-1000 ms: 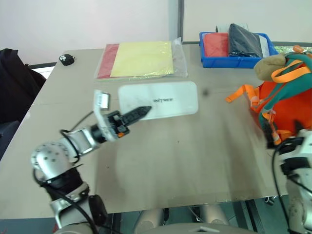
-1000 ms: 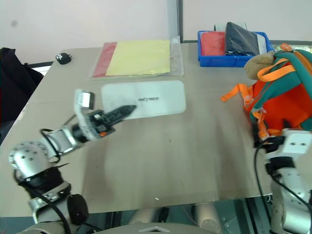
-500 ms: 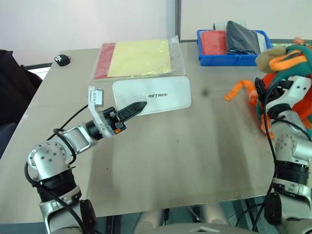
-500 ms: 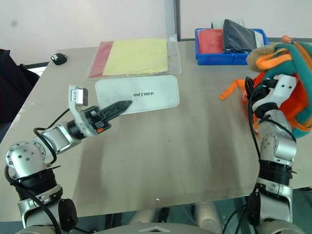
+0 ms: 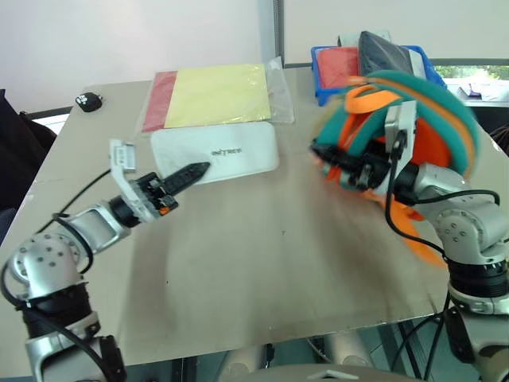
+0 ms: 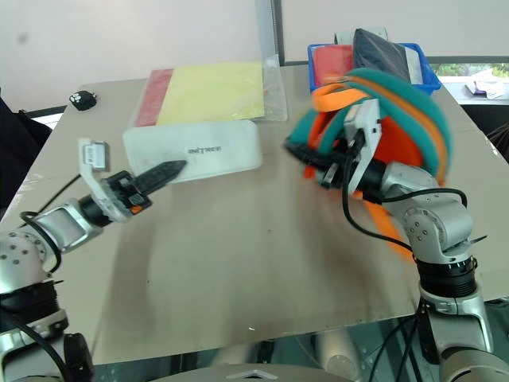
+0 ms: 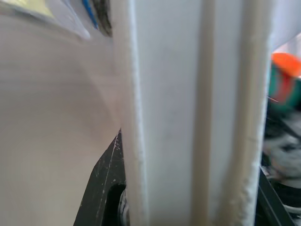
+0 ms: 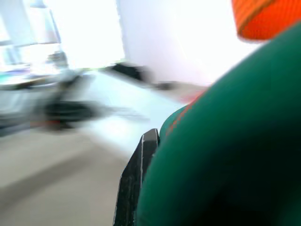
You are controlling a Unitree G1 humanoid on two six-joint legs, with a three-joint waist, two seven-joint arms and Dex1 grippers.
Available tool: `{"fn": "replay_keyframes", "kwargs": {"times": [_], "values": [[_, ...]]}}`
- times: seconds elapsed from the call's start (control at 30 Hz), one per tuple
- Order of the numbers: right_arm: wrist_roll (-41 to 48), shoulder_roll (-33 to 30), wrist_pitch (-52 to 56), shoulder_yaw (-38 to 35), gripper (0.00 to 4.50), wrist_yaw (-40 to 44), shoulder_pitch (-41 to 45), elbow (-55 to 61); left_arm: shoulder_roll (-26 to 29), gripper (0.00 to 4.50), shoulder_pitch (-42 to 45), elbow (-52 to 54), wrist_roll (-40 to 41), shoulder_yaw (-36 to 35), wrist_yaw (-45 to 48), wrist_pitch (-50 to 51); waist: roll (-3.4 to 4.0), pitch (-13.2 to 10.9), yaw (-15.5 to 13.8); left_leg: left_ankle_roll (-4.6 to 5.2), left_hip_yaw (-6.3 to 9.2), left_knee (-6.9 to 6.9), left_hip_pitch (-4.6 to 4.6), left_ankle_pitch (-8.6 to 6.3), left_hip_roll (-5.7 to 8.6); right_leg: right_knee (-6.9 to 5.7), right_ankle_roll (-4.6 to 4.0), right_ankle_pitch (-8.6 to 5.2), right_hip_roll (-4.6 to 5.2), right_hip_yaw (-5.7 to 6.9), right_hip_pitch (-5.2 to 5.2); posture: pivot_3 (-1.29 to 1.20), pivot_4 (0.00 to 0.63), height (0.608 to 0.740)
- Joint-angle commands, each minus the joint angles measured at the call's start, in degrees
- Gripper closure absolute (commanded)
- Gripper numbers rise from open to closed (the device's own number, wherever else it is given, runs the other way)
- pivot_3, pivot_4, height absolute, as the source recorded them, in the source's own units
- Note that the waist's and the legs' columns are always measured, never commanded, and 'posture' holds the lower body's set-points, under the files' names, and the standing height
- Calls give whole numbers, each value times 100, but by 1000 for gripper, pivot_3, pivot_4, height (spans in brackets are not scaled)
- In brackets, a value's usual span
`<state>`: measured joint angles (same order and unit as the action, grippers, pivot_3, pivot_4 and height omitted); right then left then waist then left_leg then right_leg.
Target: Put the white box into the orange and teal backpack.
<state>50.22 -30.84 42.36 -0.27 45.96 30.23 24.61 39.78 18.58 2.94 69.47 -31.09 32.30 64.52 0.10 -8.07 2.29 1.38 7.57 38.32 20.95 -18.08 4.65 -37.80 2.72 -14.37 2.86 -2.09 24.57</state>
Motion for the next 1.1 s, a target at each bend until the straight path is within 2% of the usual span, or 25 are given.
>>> {"fn": "replay_keyframes", "kwargs": {"times": [0.03,0.17,0.3,0.4,0.6,0.73,0.9,1.1], "values": [[772,-569,557,-346,4473,481,-314,427,282,3318,60,-145,-116,-239,445,-333,-7,0,-38,0,2,1,3,0,3,2,0,0,4,5,0,0,150,740],[933,-1295,654,-1035,4473,868,-1204,130,302,3318,-72,58,95,-329,768,-350,-30,-9,-184,10,17,12,32,-5,14,27,1,0,26,45,0,0,150,740],[127,-1850,87,-1284,4473,1305,-2007,-428,190,3318,-234,662,251,-229,1164,-463,-38,-12,-217,11,20,15,36,-6,15,28,1,0,29,54,0,0,150,740],[-12,-1674,-143,-1247,4473,1107,-1923,-482,175,3318,-60,1059,691,-233,1503,-461,-39,-13,-179,10,18,23,32,-5,13,8,1,0,27,52,1,0,150,740],[51,-936,-84,-1086,4473,454,-1414,-423,573,3318,104,900,752,-343,2472,-642,-38,-14,-134,1,5,29,6,0,9,-26,-5,5,20,36,-3,0,150,740],[40,-727,-38,-980,4473,272,-1247,-391,764,3318,54,889,316,-263,3094,-1110,-38,-14,-149,1,5,29,10,0,9,-16,-5,5,19,37,-3,0,150,740],[348,-415,104,-1066,4473,-59,-1027,-287,489,3318,222,865,-1350,573,3052,-2620,-38,-14,-179,1,10,27,14,0,9,-6,-5,5,21,44,-3,0,150,740],[446,-386,168,-1093,4473,-186,-1038,-219,445,3318,45,889,-1844,1121,3473,-3039,-39,-15,-158,1,10,24,16,0,9,-6,-6,5,21,43,-1,0,150,740]]}}
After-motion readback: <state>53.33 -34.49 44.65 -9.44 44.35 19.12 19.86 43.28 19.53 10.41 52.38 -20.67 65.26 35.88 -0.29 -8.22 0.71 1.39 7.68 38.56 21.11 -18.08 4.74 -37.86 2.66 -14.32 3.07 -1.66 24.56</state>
